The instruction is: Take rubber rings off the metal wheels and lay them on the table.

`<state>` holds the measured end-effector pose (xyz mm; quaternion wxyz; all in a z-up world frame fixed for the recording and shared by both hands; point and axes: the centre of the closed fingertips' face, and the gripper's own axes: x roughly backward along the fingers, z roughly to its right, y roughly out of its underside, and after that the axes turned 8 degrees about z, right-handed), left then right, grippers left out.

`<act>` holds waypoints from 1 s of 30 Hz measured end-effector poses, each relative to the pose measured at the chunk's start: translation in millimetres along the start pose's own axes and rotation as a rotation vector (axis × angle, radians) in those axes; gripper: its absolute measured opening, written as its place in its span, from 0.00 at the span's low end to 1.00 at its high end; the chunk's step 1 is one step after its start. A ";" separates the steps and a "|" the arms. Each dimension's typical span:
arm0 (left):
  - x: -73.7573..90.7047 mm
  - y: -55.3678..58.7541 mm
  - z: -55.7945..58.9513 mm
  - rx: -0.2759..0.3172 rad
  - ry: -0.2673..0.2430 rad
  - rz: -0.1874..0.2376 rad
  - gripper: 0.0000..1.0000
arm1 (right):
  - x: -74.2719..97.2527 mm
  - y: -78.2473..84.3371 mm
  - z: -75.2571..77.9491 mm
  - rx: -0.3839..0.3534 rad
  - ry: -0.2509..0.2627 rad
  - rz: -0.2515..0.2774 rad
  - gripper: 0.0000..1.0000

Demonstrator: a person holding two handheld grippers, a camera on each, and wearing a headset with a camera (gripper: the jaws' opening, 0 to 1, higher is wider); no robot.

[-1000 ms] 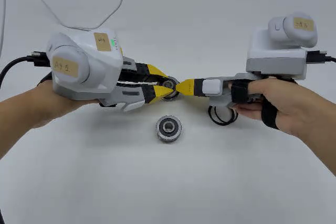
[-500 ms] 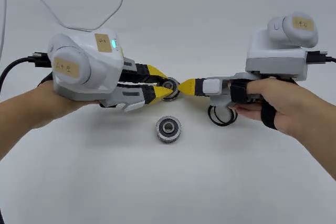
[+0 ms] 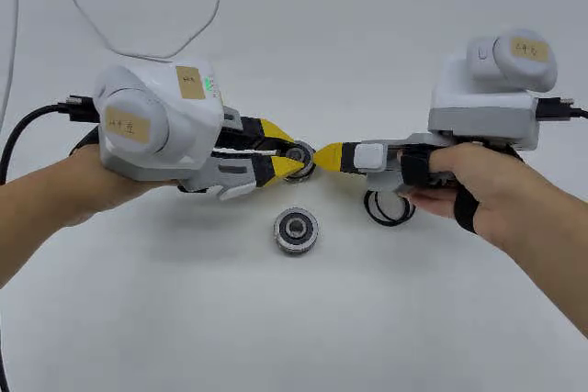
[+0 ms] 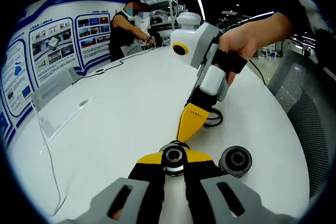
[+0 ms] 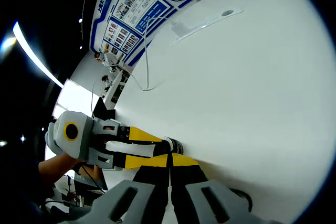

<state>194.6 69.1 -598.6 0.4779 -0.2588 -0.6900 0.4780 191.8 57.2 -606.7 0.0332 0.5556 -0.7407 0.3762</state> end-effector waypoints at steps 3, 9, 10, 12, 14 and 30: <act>-0.2 0.0 -0.1 0.000 0.000 0.000 0.13 | -0.1 0.0 -0.9 -0.005 -0.001 0.003 0.00; 0.0 0.0 -0.3 -0.001 0.000 -0.001 0.13 | -0.2 -0.5 -3.5 -0.014 -0.005 0.007 0.00; 0.2 0.1 -0.2 -0.001 0.000 -0.001 0.13 | -0.3 -0.5 -4.0 -0.012 -0.004 0.008 0.00; 0.2 0.1 -0.3 -0.001 0.000 -0.001 0.13 | -0.4 -0.7 -4.9 -0.011 -0.006 0.011 0.00; 0.2 0.1 -0.3 -0.001 0.000 0.000 0.13 | -0.3 -0.8 -5.7 -0.013 -0.006 0.013 0.00; 0.2 0.0 -0.3 -0.004 0.001 0.006 0.13 | 1.7 -1.2 -12.0 0.039 -0.002 0.012 0.00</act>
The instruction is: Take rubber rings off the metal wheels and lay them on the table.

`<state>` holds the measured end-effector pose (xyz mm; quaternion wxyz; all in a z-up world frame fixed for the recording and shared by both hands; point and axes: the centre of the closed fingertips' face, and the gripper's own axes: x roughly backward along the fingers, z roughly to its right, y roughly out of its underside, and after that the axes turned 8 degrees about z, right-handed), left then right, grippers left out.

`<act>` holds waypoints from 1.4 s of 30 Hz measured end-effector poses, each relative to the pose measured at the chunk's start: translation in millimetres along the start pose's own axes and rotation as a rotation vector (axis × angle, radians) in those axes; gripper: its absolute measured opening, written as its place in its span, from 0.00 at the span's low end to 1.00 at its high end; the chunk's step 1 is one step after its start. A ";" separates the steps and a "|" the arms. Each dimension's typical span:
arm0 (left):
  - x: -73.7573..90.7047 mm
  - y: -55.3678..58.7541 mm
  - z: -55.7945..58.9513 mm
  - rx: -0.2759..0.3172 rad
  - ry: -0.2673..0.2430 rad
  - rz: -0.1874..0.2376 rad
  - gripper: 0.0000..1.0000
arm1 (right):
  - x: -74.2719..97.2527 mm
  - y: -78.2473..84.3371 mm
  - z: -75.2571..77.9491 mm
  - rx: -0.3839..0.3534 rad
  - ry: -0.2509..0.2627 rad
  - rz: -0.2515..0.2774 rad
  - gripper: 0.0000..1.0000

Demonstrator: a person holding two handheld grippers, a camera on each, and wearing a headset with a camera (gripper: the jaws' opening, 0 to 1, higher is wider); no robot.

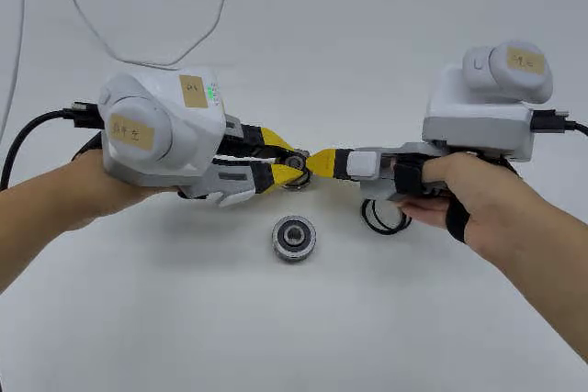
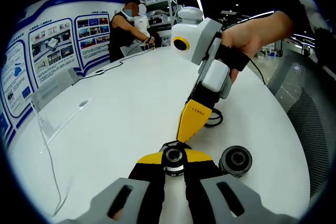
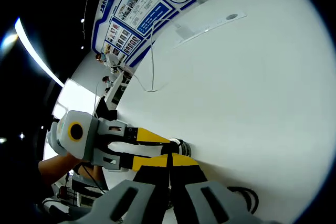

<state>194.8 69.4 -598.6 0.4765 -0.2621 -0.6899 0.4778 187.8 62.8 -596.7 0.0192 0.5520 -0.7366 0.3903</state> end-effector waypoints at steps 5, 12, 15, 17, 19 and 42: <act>-0.5 -0.5 1.4 -0.004 0.002 0.001 0.13 | 1.6 1.4 -1.7 0.016 0.000 -0.004 0.00; -0.5 -0.5 1.9 -0.003 -0.003 0.000 0.13 | -1.0 0.5 -10.3 0.036 -0.010 -0.003 0.00; -0.4 -0.7 2.1 -0.006 -0.005 -0.001 0.13 | -0.1 0.2 -10.0 0.035 -0.004 -0.004 0.00; -0.3 -0.9 2.2 -0.006 -0.007 0.001 0.13 | 1.2 0.1 -10.8 0.041 -0.005 -0.004 0.00; -0.3 -0.9 2.1 -0.007 -0.008 0.001 0.13 | 1.7 -0.2 -11.5 0.044 -0.006 -0.005 0.00; 4.2 -6.3 3.0 0.058 -0.048 0.030 0.13 | 5.1 -0.9 -14.3 0.058 0.049 0.018 0.01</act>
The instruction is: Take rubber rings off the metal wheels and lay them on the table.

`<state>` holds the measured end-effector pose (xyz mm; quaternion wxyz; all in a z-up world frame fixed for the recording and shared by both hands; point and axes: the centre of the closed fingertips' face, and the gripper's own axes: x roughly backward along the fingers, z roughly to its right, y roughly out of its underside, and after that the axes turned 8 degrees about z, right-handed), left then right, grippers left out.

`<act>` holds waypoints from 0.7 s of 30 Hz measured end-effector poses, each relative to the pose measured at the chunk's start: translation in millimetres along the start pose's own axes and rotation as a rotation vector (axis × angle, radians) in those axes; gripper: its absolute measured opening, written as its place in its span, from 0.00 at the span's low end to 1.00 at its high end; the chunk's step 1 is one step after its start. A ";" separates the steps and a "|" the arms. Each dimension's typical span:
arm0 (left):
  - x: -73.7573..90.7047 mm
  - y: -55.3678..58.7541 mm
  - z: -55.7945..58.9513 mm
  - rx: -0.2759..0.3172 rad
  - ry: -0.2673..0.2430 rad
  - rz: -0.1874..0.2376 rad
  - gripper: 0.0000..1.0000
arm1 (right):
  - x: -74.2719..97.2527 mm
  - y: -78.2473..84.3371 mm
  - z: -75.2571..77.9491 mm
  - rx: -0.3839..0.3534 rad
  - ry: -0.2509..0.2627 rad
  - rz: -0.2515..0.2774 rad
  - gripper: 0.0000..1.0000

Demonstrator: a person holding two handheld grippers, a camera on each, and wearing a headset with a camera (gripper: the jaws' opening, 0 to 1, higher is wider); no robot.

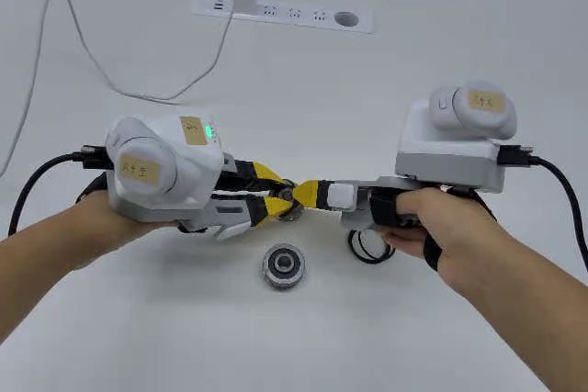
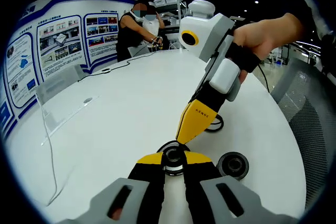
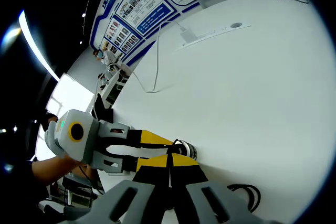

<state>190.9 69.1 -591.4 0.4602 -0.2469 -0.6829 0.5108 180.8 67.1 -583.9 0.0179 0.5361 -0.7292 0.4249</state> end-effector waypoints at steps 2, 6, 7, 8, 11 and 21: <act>2.4 -2.4 0.1 0.004 0.001 0.008 0.13 | 0.5 -0.1 0.0 0.000 0.001 0.000 0.01; 9.3 -7.5 -0.9 0.013 -0.006 0.024 0.18 | -0.5 -1.1 -2.6 -0.012 -0.006 0.003 0.01; 10.7 -8.9 -1.0 0.015 -0.007 0.028 0.18 | -0.8 -1.8 -4.1 -0.017 -0.010 0.007 0.01; 13.7 -10.7 -1.0 0.015 -0.011 0.034 0.19 | -1.0 -2.5 -6.0 -0.018 -0.014 0.008 0.01; 21.5 -15.1 -2.4 0.008 -0.024 0.049 0.21 | -1.3 -2.8 -7.9 -0.016 -0.022 0.004 0.01; 42.8 -36.2 -16.6 0.061 -0.121 0.115 0.42 | 6.1 -10.2 -23.0 -0.030 -0.084 0.022 0.01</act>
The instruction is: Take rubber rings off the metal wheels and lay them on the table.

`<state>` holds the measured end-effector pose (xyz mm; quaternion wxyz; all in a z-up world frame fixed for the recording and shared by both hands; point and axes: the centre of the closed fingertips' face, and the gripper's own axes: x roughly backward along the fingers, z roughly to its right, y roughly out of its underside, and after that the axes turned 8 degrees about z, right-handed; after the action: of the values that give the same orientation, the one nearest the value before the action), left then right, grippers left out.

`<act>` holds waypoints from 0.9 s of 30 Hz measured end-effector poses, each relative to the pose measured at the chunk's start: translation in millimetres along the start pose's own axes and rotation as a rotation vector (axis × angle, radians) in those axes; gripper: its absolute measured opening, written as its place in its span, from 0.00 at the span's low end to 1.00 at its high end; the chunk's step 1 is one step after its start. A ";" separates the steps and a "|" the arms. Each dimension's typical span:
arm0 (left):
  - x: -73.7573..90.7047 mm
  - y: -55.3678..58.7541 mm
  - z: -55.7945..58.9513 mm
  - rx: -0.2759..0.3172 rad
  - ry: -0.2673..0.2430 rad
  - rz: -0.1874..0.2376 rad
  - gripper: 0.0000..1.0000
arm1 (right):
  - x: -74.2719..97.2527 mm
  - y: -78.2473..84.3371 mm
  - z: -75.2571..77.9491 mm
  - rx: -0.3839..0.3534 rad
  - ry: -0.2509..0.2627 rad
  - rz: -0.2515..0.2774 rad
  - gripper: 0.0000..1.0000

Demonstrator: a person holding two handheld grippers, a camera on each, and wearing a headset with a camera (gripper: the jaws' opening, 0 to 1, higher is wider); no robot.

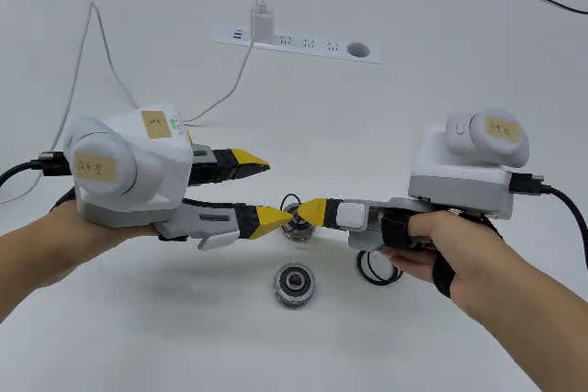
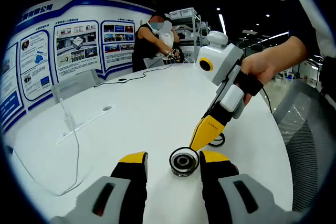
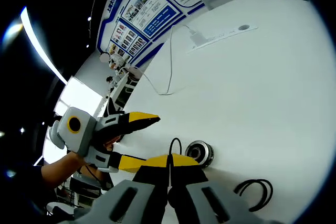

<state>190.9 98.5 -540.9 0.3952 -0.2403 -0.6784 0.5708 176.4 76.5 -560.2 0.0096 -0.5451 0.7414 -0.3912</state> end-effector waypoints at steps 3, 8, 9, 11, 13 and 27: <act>4.1 -5.7 0.1 -0.010 -0.018 0.010 0.48 | 5.9 -4.1 -4.9 -0.011 -0.013 0.011 0.01; 17.9 -8.5 0.9 -0.030 -0.045 0.002 0.58 | 21.5 -6.9 -1.1 -0.018 -0.002 0.020 0.01; 22.2 -9.7 1.4 -0.031 -0.051 0.004 0.60 | 26.0 -7.4 1.9 -0.017 0.007 0.024 0.01; 27.8 -12.0 1.3 -0.028 -0.062 0.008 0.62 | 32.3 -7.9 6.4 -0.024 0.020 0.032 0.01; 33.9 -17.4 1.8 -0.037 -0.075 0.022 0.65 | 40.4 -7.1 12.3 -0.039 0.035 0.042 0.01; 61.8 -36.7 14.4 -0.051 -0.115 0.065 0.71 | 84.9 20.6 58.9 -0.106 0.189 0.069 0.01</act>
<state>148.5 129.6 -489.9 0.3305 -0.2392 -0.7061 0.5788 151.4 -24.3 -578.2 -0.0757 -0.4795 0.7770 -0.4008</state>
